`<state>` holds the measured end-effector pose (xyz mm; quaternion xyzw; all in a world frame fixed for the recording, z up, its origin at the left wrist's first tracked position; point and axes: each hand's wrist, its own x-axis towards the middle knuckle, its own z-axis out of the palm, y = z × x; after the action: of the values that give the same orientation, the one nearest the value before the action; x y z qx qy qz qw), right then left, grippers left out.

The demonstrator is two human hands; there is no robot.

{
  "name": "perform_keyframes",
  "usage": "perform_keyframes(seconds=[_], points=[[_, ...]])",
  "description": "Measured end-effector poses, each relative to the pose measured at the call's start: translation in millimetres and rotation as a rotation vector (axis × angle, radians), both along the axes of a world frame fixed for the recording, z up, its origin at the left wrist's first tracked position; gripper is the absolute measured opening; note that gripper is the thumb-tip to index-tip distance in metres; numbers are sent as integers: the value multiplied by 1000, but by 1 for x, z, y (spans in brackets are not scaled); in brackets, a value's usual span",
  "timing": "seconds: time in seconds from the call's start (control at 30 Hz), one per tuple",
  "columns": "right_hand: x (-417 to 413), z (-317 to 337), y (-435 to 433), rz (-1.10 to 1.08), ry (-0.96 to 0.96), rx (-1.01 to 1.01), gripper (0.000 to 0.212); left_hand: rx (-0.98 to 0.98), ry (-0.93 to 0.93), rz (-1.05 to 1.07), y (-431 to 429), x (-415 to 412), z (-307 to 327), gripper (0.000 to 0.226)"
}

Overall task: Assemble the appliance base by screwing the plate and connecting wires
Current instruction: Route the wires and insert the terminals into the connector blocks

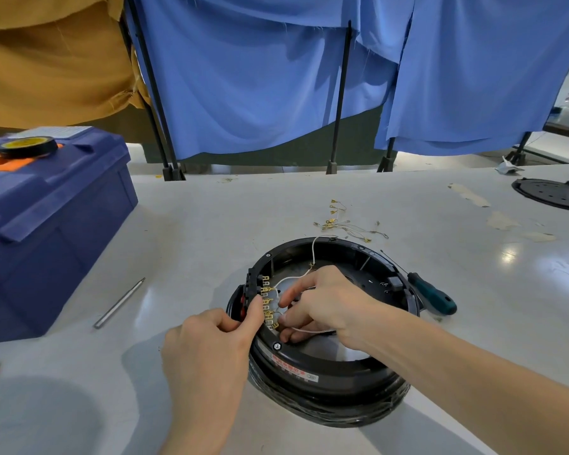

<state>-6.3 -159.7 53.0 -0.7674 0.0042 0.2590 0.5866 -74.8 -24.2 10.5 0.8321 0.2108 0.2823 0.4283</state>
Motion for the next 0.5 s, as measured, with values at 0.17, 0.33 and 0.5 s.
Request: perform_keyframes(seconds=[0.17, 0.33, 0.5], points=[[-3, 0, 2, -24, -15, -58, 18, 24, -1, -7, -3, -1, -1, 58], [-4, -3, 8, -38, -35, -165, 7, 75, 2, 14, -9, 0, -2, 53], [0, -1, 16, -46, 66, -215, 24, 93, -1, 22, -10, -1, -4, 50]])
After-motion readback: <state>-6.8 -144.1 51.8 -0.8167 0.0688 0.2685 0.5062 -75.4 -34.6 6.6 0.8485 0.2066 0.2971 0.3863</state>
